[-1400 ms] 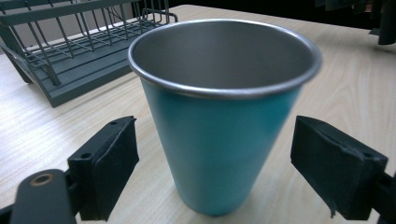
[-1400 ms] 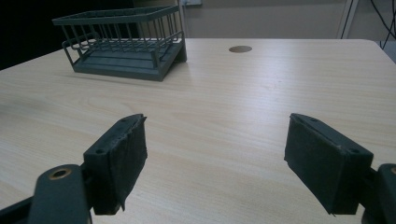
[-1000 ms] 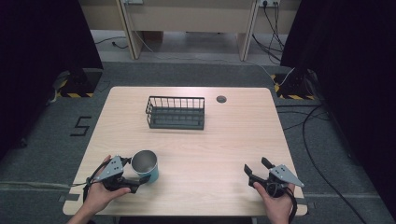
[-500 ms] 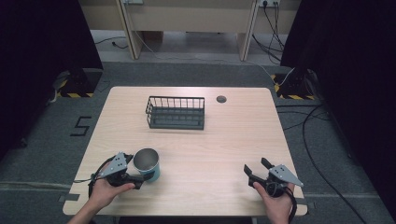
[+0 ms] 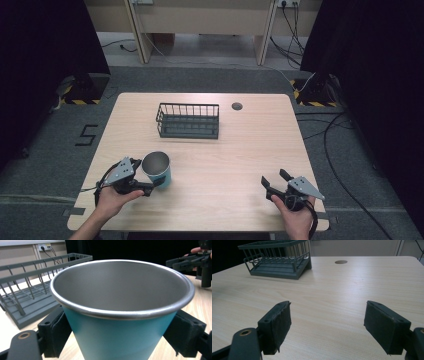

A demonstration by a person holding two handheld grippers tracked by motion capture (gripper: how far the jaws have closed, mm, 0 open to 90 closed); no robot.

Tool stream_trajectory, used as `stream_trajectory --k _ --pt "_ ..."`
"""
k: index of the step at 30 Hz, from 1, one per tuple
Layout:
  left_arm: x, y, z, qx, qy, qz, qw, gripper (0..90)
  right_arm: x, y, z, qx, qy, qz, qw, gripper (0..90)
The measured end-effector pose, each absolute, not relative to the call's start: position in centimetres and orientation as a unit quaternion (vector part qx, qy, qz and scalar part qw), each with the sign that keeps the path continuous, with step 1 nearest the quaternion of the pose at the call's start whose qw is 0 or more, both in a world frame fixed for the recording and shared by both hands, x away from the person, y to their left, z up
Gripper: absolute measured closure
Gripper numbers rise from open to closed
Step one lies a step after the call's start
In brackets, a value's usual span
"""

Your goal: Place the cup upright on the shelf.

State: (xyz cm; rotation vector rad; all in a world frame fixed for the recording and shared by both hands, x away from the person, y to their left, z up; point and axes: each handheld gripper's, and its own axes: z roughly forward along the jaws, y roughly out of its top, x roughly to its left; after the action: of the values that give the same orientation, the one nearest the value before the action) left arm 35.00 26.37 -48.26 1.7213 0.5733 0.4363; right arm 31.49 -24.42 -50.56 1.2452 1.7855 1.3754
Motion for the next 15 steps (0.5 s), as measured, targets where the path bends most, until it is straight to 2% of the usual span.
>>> stream_trajectory --k 15 --pt "36.8 25.7 -46.7 0.733 0.243 0.200 0.603 15.3 31.6 -24.5 -50.6 0.467 0.664 0.514 0.278 22.5"
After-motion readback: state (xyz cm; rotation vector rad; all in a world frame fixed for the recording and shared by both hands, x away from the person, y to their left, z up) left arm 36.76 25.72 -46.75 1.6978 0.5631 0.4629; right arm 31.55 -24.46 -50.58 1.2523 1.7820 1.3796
